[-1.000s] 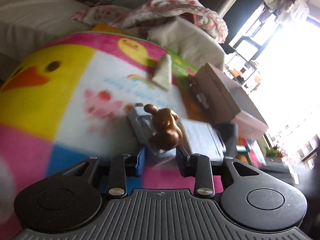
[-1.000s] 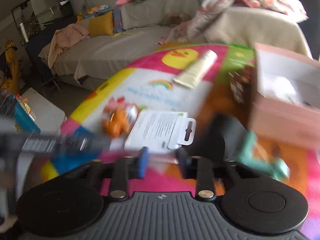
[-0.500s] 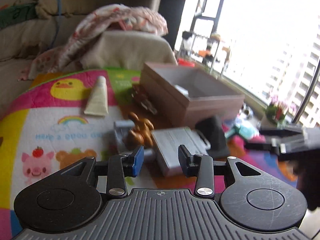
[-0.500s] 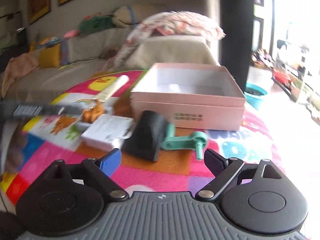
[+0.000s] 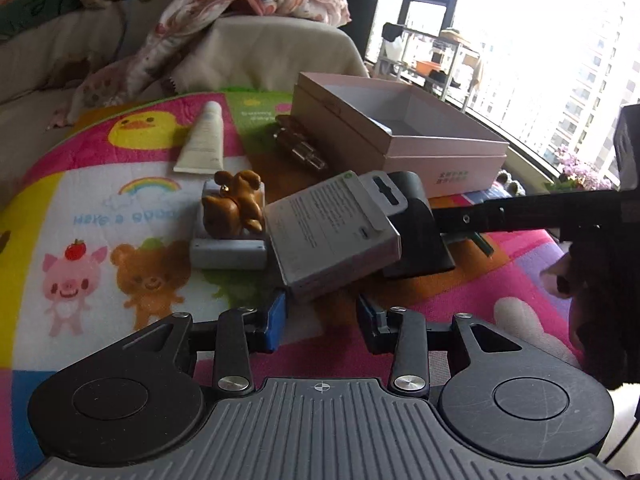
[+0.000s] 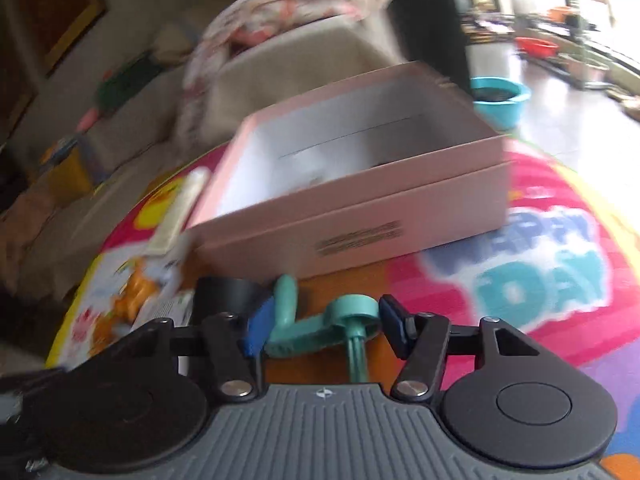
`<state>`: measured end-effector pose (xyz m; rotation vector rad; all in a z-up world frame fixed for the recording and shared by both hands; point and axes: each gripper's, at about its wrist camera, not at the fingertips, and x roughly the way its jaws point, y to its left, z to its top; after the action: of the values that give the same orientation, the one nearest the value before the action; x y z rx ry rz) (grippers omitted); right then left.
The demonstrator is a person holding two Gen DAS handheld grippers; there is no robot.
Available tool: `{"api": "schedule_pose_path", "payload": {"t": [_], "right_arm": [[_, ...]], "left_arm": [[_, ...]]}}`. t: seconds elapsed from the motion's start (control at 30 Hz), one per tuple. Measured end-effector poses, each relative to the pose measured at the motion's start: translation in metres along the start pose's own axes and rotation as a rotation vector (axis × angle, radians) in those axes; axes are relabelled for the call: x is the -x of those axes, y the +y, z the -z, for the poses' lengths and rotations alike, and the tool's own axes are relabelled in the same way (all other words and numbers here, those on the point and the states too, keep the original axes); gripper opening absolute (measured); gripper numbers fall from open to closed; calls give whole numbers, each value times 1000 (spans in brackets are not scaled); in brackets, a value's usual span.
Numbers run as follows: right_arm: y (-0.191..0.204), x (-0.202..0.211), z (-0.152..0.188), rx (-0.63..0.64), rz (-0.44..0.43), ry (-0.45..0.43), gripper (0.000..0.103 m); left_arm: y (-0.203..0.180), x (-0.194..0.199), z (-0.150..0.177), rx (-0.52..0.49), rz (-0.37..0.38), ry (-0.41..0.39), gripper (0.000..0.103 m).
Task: Organize rigid objects
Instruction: 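Grasp the white cable box with the left tool, then lift the cable box with the left tool while the right tool grasps the black stand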
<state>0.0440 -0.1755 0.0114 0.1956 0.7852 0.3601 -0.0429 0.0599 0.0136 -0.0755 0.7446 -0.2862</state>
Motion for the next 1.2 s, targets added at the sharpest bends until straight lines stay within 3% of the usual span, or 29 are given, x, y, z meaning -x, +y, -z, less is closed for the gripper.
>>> {"api": "schedule_pose_path", "payload": {"t": [0.13,0.3,0.5,0.7,0.83,0.87,0.93,1.0,1.13,1.2], "right_arm": [[24,6,14,114,-25,27,58],[49,14,31,275,144,2,57],[37,20,32,262,178,-10,65],[28,18,32,238,172,-18,73],[27,19,33,233,162,-22,75],[27,19,33,233,160,-22,75],[25,21,33,221,155,-27,75],[15,24,30,173,191,-54,76],[-18,29,22,28,184,-77,80],[-29,31,21,-26,141,-88,82]], "left_arm": [[20,5,0,51,-47,-21,34],[39,8,-6,84,-150,-48,34],[49,18,-18,142,-26,-93,34],[50,4,-26,203,-44,-77,34],[51,-2,-27,243,55,-54,38],[46,-3,-27,215,102,-31,43],[33,-3,-26,125,247,26,44],[22,3,-24,49,297,37,43],[1,14,-27,-167,153,-31,43],[-3,13,-31,-217,131,-55,43]]}}
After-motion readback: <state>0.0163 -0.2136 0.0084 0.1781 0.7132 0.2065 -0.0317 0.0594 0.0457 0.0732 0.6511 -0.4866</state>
